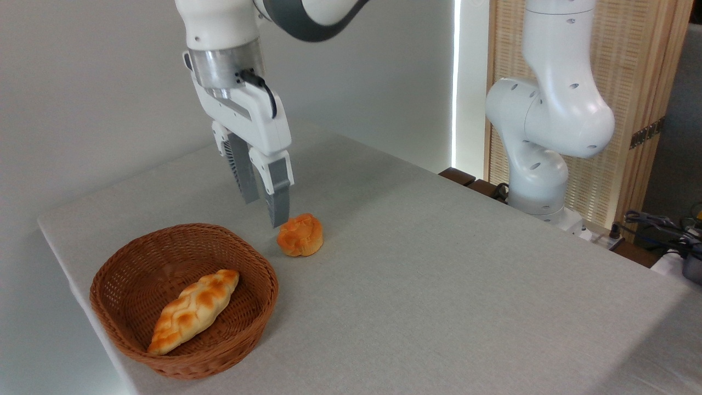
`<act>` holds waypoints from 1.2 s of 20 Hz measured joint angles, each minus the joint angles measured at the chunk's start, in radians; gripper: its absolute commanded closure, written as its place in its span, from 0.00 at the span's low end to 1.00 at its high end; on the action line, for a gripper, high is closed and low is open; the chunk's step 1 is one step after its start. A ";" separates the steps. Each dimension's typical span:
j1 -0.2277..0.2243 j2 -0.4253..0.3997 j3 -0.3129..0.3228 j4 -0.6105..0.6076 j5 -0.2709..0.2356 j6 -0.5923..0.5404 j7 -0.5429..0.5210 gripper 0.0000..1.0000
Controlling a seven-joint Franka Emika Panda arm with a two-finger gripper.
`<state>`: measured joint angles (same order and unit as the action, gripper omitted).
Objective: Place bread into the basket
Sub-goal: 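Lower the open gripper down onto the round golden bun, then close the gripper around the round bun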
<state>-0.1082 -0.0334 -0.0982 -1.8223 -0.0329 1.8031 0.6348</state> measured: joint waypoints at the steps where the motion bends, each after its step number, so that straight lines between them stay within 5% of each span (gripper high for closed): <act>1: -0.006 -0.004 -0.002 -0.021 -0.007 0.000 0.003 0.00; 10: -0.103 -0.048 -0.012 -0.297 -0.014 0.179 0.006 0.00; 19: -0.159 -0.041 -0.013 -0.331 -0.016 0.189 0.006 0.01; 22: -0.187 -0.032 -0.013 -0.333 -0.032 0.189 0.006 0.33; 24: -0.193 -0.029 -0.013 -0.333 -0.038 0.190 0.006 0.66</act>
<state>-0.3016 -0.0628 -0.1115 -2.1556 -0.0712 1.9932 0.6407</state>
